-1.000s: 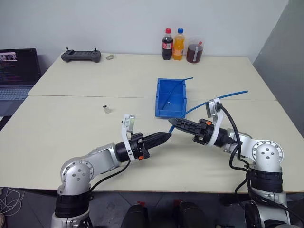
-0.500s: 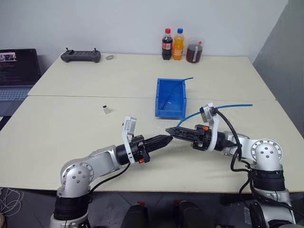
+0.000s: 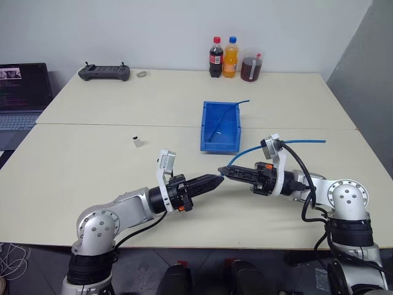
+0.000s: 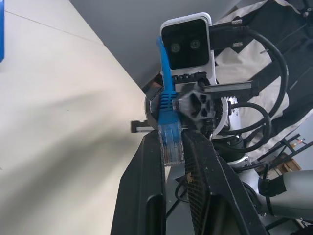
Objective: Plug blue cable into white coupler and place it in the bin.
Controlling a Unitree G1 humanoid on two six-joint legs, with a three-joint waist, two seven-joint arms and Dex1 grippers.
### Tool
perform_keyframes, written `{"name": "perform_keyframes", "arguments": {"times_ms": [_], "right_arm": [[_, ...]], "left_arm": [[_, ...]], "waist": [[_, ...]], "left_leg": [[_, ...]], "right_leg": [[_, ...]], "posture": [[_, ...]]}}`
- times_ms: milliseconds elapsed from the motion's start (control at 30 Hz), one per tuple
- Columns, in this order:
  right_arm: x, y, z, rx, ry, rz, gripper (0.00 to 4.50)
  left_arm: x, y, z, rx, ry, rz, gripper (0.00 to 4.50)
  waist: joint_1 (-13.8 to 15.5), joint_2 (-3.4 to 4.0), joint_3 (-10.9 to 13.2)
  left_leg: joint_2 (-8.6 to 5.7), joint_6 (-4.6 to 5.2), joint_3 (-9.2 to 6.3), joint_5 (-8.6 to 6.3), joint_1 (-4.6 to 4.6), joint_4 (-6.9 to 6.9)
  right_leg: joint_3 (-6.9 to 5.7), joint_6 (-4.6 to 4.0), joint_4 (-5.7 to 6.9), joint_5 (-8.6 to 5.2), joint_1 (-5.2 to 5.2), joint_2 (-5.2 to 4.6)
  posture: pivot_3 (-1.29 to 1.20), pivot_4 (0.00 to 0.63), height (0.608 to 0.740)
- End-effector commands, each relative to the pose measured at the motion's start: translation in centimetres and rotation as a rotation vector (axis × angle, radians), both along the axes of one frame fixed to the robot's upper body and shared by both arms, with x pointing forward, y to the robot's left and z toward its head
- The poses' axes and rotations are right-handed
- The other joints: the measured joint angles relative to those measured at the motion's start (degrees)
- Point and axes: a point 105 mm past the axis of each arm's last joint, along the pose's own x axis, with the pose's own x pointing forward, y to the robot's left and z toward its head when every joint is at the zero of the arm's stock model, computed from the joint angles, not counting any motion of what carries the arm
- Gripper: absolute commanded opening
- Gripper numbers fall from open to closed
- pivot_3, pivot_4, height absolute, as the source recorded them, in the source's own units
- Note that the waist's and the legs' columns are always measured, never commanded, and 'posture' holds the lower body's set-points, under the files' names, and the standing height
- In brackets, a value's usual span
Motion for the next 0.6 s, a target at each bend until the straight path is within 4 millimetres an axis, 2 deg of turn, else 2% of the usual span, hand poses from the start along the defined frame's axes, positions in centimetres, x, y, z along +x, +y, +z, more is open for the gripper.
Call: {"name": "perform_keyframes", "arguments": {"times_ms": [33, 167, 233, 300, 600], "right_arm": [[-0.6, 0.2, 0.8, 0.011, -0.04, 0.045, 0.11], [-0.4, 0.1, 0.6, -0.002, -0.042, 0.039, 0.11], [0.2, 0.1, 0.4, -0.018, -0.048, 0.005, 0.11], [0.5, 0.1, 0.2, -0.023, -0.051, -0.013, 0.11], [1.4, -0.8, 0.5, -0.04, -0.068, -0.036, 0.11]], "left_arm": [[-0.2, -0.2, 1.0, -0.007, -0.049, -0.006, 0.24], [-0.1, -0.2, 1.0, 0.009, -0.072, -0.003, 0.24], [-0.2, 0.1, 1.3, -0.015, -0.07, -0.001, 0.95], [-0.3, 0.3, 1.4, -0.027, -0.065, -0.001, 1.21], [-2.1, 1.8, 1.7, -0.027, -0.052, -0.031, 3.09]], "waist": [[0.0, 0.0, 0.0], [0.0, 0.0, 0.0], [0.0, 0.0, 0.0], [0.0, 0.0, 0.0], [0.0, 0.02, 0.0]], "left_leg": [[0.0, 0.0, 0.0, 0.0, 0.0, 0.0], [0.0, 0.0, 0.0, 0.0, 0.0, 0.0], [0.0, 0.0, 0.0, 0.0, 0.0, -0.01], [0.01, 0.0, 0.0, 0.0, 0.0, -0.01], [0.01, 0.0, 0.02, 0.0, 0.0, -0.03]], "right_leg": [[0.0, 0.01, 0.0, -0.01, 0.0, 0.0], [0.0, 0.18, -0.01, -0.1, 0.0, 0.0], [0.0, 0.2, -0.01, -0.11, 0.0, 0.0], [0.0, 0.2, -0.01, -0.12, 0.0, 0.0], [0.03, 0.19, -0.03, -0.12, -0.02, -0.01]], "posture": [[0.0, 0.15, 0.74], [0.0, 0.15, 0.74], [0.0, 0.15, 0.74], [0.0, 0.15, 0.74], [0.0, 0.15, 0.74]]}}
